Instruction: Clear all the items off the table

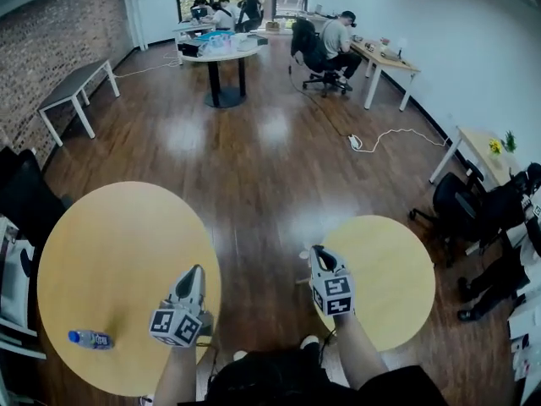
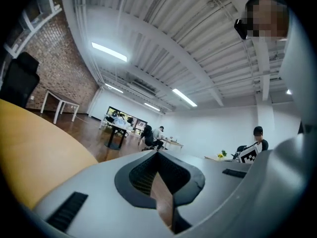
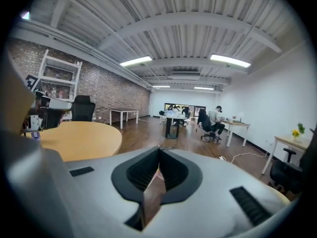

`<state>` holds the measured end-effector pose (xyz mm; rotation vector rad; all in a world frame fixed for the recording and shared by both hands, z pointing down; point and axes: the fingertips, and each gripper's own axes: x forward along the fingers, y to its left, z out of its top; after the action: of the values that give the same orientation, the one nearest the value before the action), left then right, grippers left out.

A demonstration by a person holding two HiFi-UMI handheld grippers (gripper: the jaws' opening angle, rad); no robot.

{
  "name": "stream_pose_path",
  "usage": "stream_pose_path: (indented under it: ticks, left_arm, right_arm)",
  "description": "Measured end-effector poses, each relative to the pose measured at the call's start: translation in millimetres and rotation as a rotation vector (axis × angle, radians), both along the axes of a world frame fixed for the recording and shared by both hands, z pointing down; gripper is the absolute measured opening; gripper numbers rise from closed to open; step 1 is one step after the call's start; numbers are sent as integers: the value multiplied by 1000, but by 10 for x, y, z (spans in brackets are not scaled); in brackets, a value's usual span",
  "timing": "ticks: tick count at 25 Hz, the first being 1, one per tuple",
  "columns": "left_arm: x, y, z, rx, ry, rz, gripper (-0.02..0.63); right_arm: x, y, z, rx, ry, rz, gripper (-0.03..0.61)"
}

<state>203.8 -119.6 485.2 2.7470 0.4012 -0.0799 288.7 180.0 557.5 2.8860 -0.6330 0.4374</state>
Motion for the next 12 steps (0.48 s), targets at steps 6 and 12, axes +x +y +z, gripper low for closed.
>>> stream_pose_path:
  ticks: [6, 12]
  left_arm:
    - [-686, -1055, 75, 15, 11, -246, -2]
    - [-1575, -2052, 71, 17, 10, -526, -2]
  right_arm:
    - [57, -1417, 120, -12, 5, -261, 8]
    - [-206, -3019, -33, -11, 44, -558, 8]
